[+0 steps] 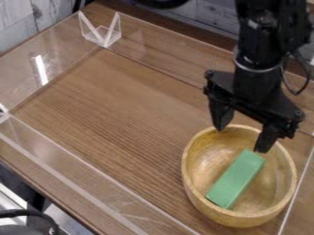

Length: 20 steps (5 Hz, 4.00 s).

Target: Remove the green block from inside the brown bowl and put it on the table

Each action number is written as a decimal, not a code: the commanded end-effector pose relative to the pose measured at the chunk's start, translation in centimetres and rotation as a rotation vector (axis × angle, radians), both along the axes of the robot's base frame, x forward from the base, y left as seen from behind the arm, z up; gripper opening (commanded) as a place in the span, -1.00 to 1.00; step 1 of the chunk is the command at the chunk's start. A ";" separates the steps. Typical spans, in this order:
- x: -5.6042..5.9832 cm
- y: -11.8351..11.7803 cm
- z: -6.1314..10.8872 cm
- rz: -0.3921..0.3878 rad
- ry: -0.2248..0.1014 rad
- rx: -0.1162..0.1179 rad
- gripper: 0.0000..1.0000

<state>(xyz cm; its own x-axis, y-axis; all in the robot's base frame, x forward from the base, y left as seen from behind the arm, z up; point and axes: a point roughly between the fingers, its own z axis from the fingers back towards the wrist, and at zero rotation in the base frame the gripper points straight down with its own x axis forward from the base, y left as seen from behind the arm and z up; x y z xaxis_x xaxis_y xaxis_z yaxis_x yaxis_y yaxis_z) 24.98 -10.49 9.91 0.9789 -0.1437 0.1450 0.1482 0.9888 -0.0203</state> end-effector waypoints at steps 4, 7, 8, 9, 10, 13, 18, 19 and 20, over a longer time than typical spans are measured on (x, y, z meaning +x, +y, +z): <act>-0.6 -1.9 -4.1 -0.006 -0.024 0.001 1.00; -0.6 -1.8 -4.9 -0.012 -0.012 0.009 -1.00; -0.6 -1.6 -4.4 -0.011 -0.007 0.014 -1.00; -0.7 -1.5 -4.1 -0.011 -0.003 0.015 -1.00; -0.7 -1.4 -3.9 -0.011 -0.001 0.016 -1.00; -0.7 -1.0 -3.1 -0.017 0.000 0.020 -1.00; -0.7 0.1 -0.6 -0.007 -0.005 0.015 -1.00; -0.5 0.6 0.1 0.007 -0.011 0.017 -1.00; -0.3 1.1 1.0 0.022 -0.018 0.019 -1.00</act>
<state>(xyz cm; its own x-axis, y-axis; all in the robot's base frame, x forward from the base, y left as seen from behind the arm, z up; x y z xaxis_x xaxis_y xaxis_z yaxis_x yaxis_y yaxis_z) 23.77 -9.24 9.29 0.9868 -0.1306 0.0959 0.1300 0.9914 0.0131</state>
